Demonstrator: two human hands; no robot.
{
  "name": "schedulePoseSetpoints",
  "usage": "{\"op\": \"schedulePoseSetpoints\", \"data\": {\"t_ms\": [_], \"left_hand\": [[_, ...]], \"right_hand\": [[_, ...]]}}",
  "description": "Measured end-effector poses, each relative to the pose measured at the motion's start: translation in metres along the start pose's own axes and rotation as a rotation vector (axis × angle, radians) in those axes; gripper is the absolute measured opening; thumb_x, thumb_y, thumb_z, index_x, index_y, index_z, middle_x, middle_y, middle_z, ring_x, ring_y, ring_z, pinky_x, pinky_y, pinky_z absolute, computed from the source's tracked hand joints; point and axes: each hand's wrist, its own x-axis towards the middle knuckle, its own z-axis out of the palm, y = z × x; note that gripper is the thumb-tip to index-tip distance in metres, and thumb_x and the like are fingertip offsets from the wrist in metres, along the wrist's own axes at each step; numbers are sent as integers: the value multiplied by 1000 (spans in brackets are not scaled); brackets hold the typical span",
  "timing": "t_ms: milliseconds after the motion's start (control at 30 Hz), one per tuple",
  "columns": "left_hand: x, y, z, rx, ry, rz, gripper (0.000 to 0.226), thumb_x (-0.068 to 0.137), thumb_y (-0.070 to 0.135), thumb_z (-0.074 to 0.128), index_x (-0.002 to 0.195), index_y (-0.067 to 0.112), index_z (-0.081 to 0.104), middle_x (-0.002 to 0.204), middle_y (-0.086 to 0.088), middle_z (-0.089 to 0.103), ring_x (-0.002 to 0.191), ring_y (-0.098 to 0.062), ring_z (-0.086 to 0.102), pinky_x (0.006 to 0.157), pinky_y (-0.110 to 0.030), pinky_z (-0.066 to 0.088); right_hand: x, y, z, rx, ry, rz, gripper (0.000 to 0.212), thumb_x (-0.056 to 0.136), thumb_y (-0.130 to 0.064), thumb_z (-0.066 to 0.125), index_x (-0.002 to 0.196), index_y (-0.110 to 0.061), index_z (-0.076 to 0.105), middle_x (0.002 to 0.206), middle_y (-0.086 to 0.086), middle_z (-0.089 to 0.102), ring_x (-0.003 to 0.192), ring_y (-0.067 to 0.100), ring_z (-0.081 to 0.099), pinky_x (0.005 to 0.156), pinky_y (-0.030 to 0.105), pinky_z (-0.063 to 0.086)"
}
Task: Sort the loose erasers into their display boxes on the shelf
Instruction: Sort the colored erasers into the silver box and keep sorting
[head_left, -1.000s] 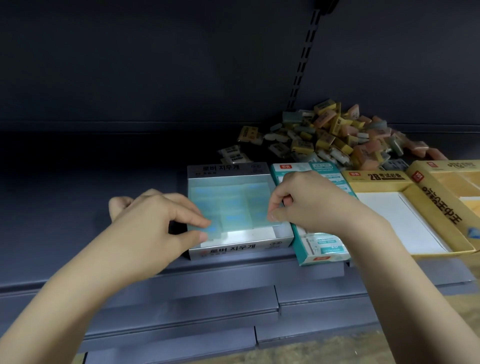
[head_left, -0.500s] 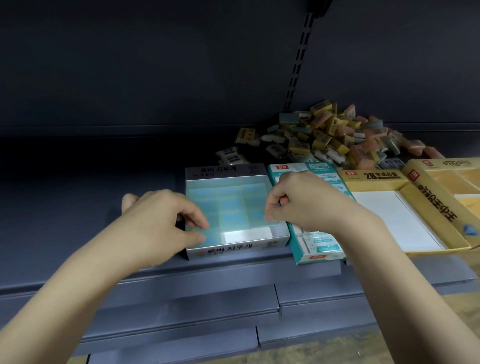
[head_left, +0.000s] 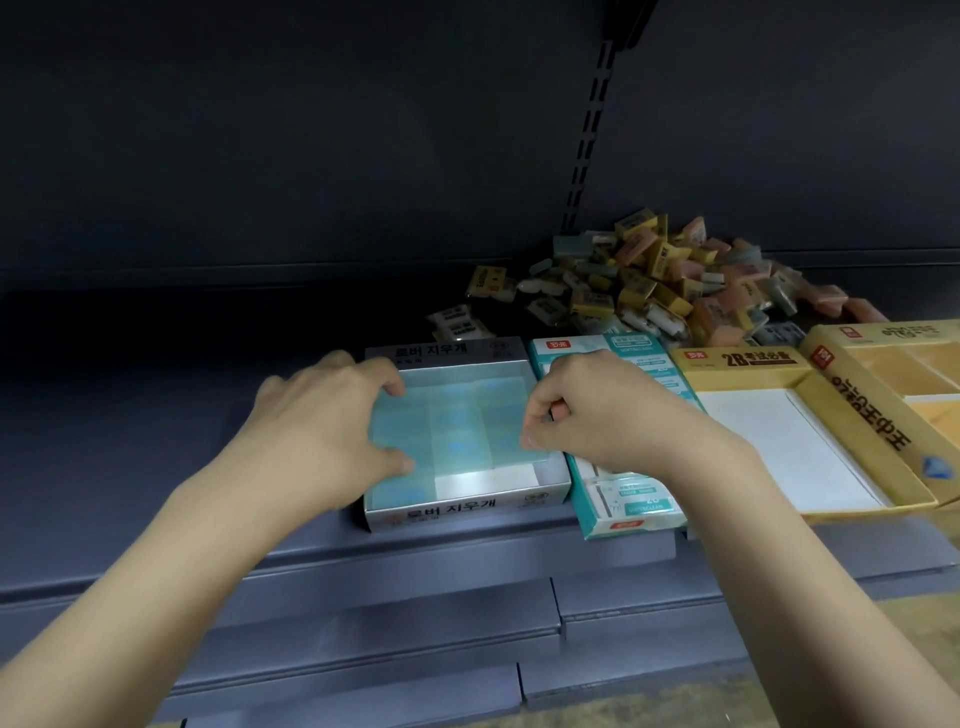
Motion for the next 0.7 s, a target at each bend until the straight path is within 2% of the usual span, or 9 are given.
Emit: {"op": "schedulePoseSetpoints", "data": {"t_ms": [167, 233, 333, 433, 533, 600, 700], "left_hand": [[11, 17, -10, -74, 122, 57, 24, 82, 47, 60, 103, 35, 57, 95, 13, 52, 95, -13, 52, 91, -35, 41], [22, 28, -13, -116, 140, 84, 14, 85, 38, 60, 97, 31, 62, 84, 17, 55, 92, -14, 56, 90, -36, 44], [40, 51, -16, -164, 174, 162, 5, 87, 29, 60, 91, 29, 63, 74, 20, 53, 88, -15, 58, 86, -33, 47], [61, 78, -14, -196, 195, 258, 10, 89, 24, 59, 97, 23, 64, 83, 10, 58, 88, -15, 58, 78, -25, 46], [91, 103, -5, -182, 251, 343, 18, 91, 19, 55, 107, 18, 62, 98, 1, 63, 97, -21, 57, 84, -31, 45], [118, 118, 2, -39, 324, 363, 26, 93, 19, 49, 118, 20, 57, 116, -1, 59, 110, -24, 50, 94, -36, 38], [152, 131, 9, 239, 383, 409, 37, 94, 17, 45, 131, 23, 46, 133, 2, 49, 123, -22, 40, 96, -37, 27]], "right_hand": [[-2, 15, -2, 73, 197, -63, 15, 88, -25, 57, 86, -20, 71, 68, -18, 51, 63, 2, 48, 65, 28, 42], [-5, 25, -4, 71, 269, -88, 16, 90, -24, 56, 93, -19, 71, 83, -10, 61, 74, 6, 54, 72, 32, 47], [-10, 44, -8, 1, 309, -103, 24, 96, -27, 49, 111, -20, 66, 106, 3, 66, 100, 22, 58, 82, 40, 48], [-19, 63, -19, -94, 343, -100, 36, 95, -30, 37, 119, -22, 63, 116, 3, 64, 108, 28, 54, 87, 44, 46], [-30, 84, -30, -193, 369, -73, 36, 94, -23, 38, 120, -20, 63, 118, 6, 64, 108, 32, 54, 87, 45, 47], [-37, 103, -36, -243, 404, -66, 35, 89, -20, 43, 116, -17, 66, 111, 7, 67, 102, 35, 58, 81, 46, 50], [-46, 125, -40, -320, 386, -69, 34, 89, -22, 44, 115, -18, 65, 109, 6, 66, 103, 33, 59, 81, 44, 52]]}}
